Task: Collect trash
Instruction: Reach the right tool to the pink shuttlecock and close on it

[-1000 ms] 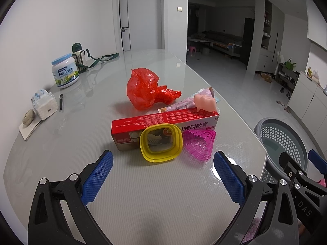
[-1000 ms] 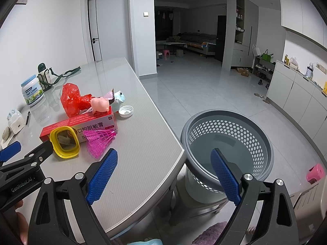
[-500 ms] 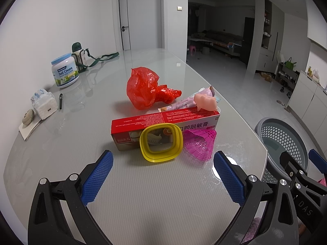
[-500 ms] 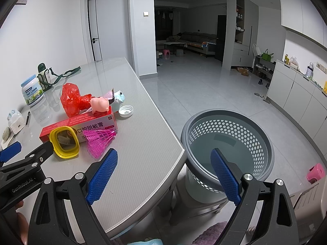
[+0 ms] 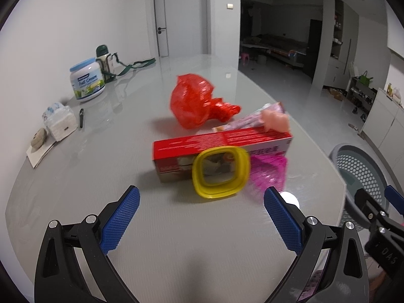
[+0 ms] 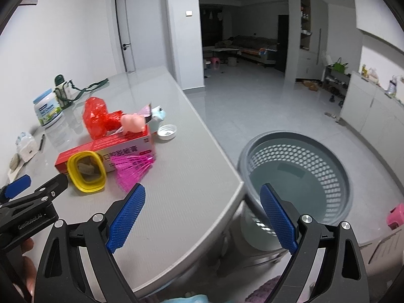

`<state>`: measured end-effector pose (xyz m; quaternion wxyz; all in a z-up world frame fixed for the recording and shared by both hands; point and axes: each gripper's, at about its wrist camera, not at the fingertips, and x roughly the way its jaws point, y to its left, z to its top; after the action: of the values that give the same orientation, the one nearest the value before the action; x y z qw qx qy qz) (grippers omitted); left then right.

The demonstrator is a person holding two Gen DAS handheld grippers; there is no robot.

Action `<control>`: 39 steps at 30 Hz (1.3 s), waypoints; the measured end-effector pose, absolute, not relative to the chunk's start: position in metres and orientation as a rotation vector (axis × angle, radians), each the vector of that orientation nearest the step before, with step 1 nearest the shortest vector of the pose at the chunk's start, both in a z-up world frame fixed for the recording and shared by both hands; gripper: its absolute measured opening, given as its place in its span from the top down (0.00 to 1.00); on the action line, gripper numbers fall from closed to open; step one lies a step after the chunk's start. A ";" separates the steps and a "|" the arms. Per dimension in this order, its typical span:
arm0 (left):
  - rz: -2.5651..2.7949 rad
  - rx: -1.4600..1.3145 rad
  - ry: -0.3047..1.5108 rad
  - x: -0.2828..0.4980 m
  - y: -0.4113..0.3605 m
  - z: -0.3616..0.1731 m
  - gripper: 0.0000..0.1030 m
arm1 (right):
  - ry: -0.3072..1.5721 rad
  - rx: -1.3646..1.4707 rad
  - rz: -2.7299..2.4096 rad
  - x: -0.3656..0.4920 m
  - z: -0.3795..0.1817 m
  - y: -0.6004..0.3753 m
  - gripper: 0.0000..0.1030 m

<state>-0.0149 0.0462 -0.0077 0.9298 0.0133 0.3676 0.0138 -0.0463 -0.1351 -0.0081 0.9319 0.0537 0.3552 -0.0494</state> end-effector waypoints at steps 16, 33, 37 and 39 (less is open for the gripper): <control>0.102 -0.043 0.815 0.019 0.101 -0.036 0.06 | 0.835 0.063 0.048 0.021 -0.041 -0.085 0.14; 0.076 -0.066 0.847 0.030 0.102 -0.047 0.06 | 0.922 -0.016 -0.004 0.076 -0.066 -0.062 0.37; 0.071 -0.075 0.848 0.031 0.101 -0.047 0.06 | 0.920 -0.015 0.017 0.077 -0.069 -0.063 0.52; 0.063 -0.084 0.850 0.031 0.099 -0.048 0.06 | 0.907 -0.024 0.024 0.074 -0.068 -0.064 0.68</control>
<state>0.0313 0.0987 -0.0475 0.9097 -0.0405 0.4121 0.0307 0.0741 -0.0645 -0.0677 0.8989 -0.0118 0.4379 0.0114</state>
